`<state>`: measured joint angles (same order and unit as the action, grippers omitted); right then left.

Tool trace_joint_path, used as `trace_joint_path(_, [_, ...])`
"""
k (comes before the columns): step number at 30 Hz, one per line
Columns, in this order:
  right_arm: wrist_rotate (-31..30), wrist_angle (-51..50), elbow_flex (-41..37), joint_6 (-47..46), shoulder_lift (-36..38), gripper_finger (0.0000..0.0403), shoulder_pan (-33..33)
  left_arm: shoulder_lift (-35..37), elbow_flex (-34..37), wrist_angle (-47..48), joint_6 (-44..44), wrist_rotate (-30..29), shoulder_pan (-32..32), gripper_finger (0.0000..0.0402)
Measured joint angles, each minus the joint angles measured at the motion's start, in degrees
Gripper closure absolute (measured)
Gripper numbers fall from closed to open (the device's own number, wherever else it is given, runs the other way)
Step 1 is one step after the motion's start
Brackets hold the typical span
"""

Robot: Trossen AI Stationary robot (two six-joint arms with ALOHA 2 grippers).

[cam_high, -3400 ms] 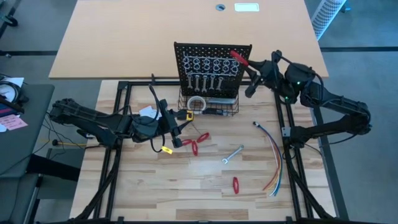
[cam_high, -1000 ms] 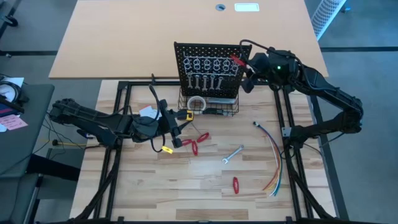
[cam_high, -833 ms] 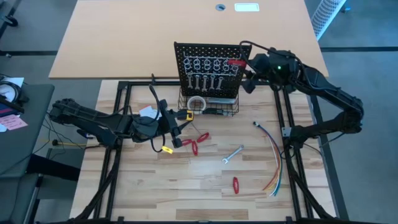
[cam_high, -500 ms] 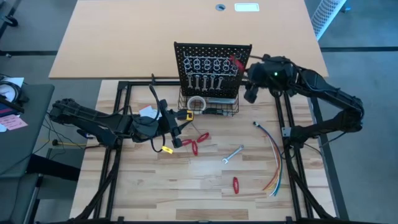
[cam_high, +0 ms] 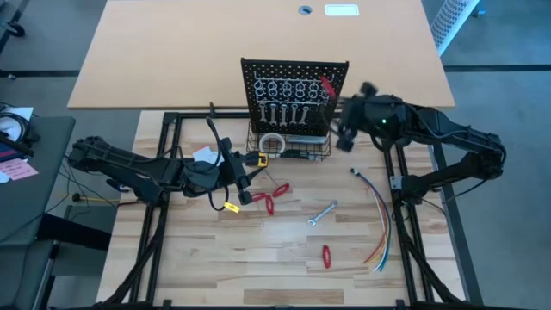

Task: Hang tools onto peg board
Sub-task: Hang the red allen wrench on the peg board, then hang the silver wrench on the peg board

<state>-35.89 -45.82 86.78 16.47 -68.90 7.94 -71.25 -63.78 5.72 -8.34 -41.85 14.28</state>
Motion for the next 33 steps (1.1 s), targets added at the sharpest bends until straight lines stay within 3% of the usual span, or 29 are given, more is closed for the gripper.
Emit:
trace_joint_path(4, [-10.24,3.86,0.02,-0.58,0.96,0.0245,-0.41,0.01,-0.01,0.0,-0.02,0.0,0.0,0.0272])
trace_joint_path(10, [-10.55,4.63,0.04,-6.4,-0.26,0.0338,2.62,0.01,0.02,-0.04,-0.13,0.0,0.0,0.0272])
trace_joint_path(15, [-9.12,2.54,0.02,-7.85,-3.61,0.039,3.98,0.01,-0.01,-0.08,-0.09,-0.01,-0.01,0.0272])
trace_joint_path(17, [-7.87,2.76,-0.01,-7.05,-4.69,0.0397,2.92,0.01,-0.01,-0.04,-0.09,0.0,0.0,0.0272])
trace_joint_path(21, [0.54,4.39,-0.02,-2.28,-5.55,0.039,0.96,0.0,-0.01,-0.04,-0.07,0.0,-0.01,0.0272])
trace_joint_path(27, [1.06,7.13,-0.02,1.47,-3.55,0.0386,-4.1,0.01,-0.01,0.11,-0.02,0.0,0.0,0.0272])
trace_joint_path(33, [6.12,-4.77,-0.82,-3.9,-0.69,0.0386,-12.89,-0.01,-0.01,1.22,0.02,0.0,0.0,0.0272])
